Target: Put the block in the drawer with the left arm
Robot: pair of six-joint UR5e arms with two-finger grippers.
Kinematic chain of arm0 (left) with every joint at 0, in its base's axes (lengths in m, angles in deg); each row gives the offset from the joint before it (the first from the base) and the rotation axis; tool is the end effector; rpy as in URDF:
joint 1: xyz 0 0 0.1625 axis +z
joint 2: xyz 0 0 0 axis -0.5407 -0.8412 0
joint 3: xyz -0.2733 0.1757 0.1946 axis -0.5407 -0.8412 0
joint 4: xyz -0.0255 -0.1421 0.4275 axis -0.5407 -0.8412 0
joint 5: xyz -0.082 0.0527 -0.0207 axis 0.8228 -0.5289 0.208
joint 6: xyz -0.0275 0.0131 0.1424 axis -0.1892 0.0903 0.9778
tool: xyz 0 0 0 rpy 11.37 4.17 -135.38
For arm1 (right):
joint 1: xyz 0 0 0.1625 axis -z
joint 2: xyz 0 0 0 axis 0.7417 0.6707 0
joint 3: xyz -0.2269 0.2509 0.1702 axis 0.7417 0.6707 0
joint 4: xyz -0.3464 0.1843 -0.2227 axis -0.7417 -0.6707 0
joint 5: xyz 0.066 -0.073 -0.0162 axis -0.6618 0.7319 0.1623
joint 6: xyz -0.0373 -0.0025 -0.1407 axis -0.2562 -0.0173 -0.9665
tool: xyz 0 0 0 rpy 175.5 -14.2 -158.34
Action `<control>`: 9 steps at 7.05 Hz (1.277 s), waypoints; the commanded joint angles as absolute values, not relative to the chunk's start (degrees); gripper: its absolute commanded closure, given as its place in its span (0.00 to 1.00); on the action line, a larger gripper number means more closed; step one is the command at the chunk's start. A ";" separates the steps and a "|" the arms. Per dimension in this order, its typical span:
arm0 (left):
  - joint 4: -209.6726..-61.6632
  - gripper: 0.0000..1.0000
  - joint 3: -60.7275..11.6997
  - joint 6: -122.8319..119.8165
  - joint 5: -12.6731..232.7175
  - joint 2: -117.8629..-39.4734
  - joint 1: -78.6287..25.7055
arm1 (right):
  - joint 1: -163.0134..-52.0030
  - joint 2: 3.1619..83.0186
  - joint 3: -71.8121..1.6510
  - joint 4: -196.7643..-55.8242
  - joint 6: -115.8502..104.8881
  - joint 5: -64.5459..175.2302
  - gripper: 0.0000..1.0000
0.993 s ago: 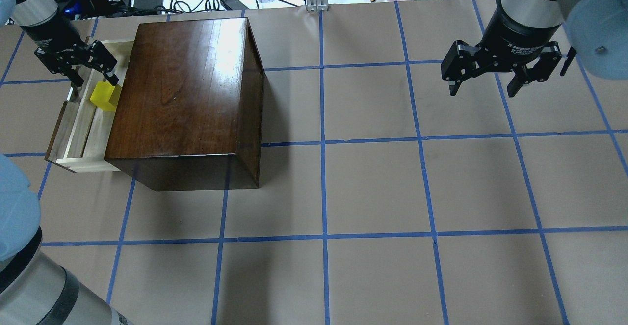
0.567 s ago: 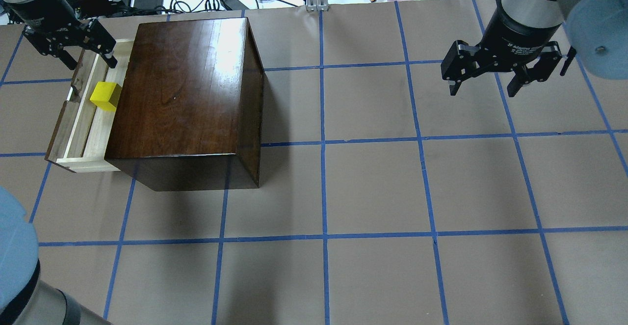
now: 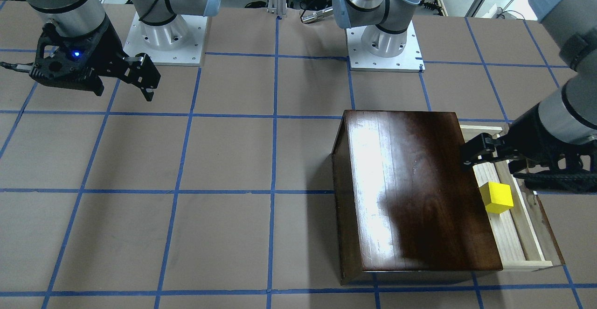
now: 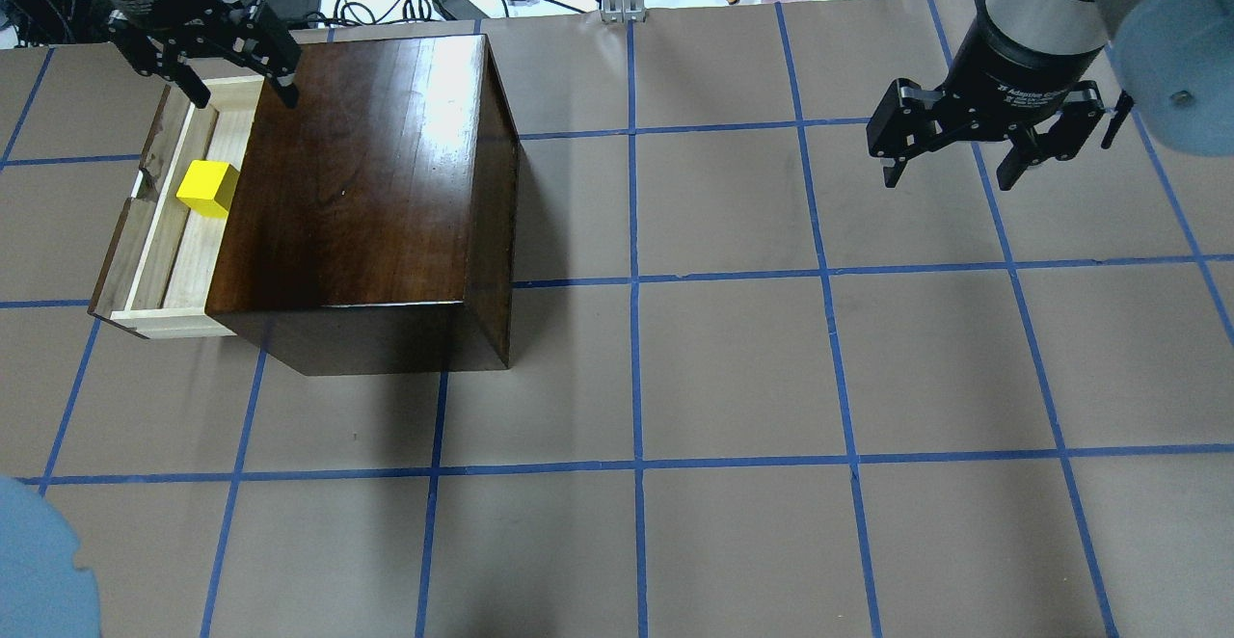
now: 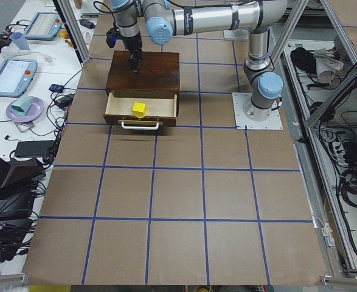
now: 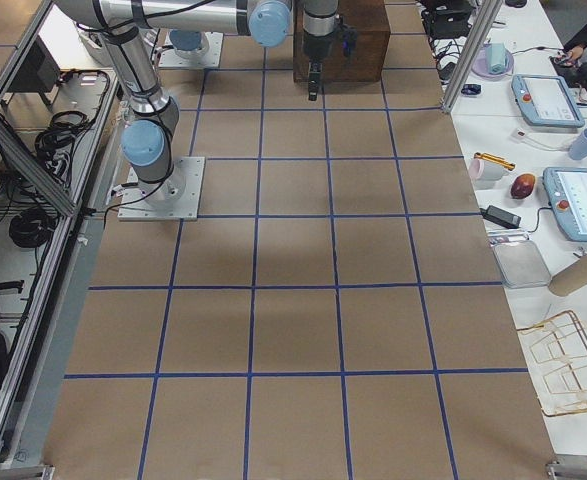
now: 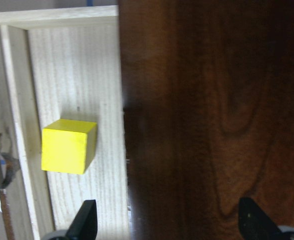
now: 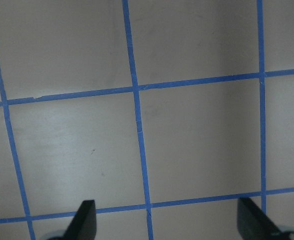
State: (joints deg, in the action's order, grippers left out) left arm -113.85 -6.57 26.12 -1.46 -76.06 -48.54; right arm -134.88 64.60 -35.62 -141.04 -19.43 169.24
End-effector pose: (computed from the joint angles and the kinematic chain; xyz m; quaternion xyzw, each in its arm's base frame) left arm -0.0364 -0.6425 0.3717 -0.0363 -0.9986 -0.0383 0.0078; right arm 0.1038 -0.5263 0.3784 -0.0483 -0.9988 -0.0056 0.0076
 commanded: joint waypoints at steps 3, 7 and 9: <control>-115.11 0.00 -14.11 15.86 -1.51 -71.13 -57.00 | -134.89 64.60 -35.60 -141.04 -19.43 169.24 0.00; -115.01 0.00 -17.57 16.65 -1.60 -66.90 -55.51 | -134.89 64.60 -35.60 -141.04 -19.43 169.24 0.00; -115.01 0.00 -17.92 16.56 -1.60 -66.55 -55.24 | -134.89 64.60 -35.60 -141.04 -19.43 169.24 0.00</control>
